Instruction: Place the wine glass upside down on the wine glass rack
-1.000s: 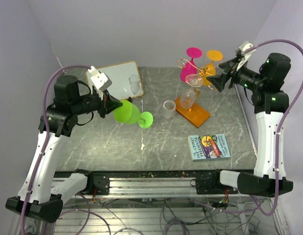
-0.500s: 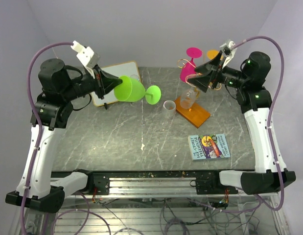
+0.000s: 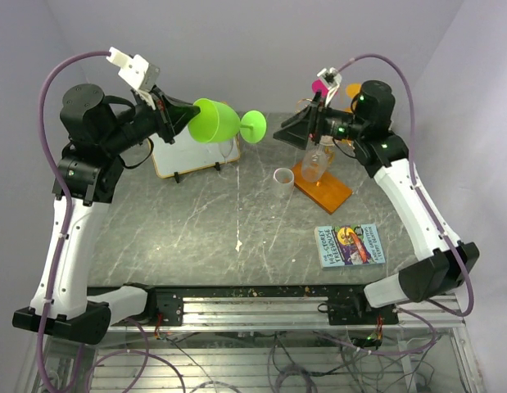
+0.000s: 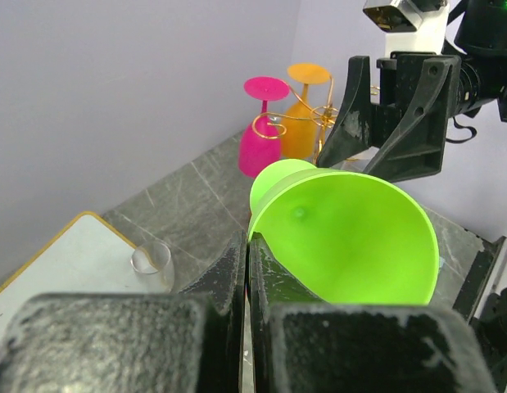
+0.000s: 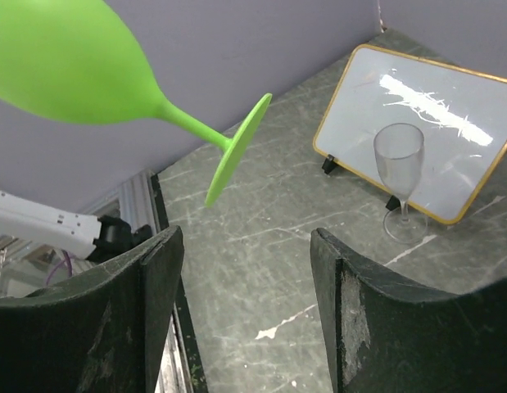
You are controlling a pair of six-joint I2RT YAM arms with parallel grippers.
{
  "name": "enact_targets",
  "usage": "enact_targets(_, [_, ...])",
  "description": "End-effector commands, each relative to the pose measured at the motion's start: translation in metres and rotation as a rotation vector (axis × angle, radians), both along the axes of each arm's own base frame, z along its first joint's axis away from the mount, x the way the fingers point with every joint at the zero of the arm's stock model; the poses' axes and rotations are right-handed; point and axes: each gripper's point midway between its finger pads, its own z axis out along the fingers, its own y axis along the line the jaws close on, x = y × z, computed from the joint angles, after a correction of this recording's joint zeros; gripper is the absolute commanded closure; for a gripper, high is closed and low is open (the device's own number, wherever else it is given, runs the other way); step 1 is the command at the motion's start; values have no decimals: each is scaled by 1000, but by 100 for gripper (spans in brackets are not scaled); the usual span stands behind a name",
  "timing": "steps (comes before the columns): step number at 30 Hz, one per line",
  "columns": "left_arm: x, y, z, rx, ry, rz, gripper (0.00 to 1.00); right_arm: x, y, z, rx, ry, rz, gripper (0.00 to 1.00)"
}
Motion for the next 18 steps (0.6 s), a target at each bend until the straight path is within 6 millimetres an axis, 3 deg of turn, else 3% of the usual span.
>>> enact_targets(1, [6,11,19,9,-99,64,93,10,17,15,0,-15,-75,38])
enact_targets(6, [12,10,17,14,-93,65,93,14,36,8,-16,4,-70,40])
enact_targets(12, [13,9,17,7,-94,62,93,25,40,7,-22,11,-110,49])
enact_targets(18, [13,10,15,23,-106,67,93,22,51,8,-2,29,-67,57])
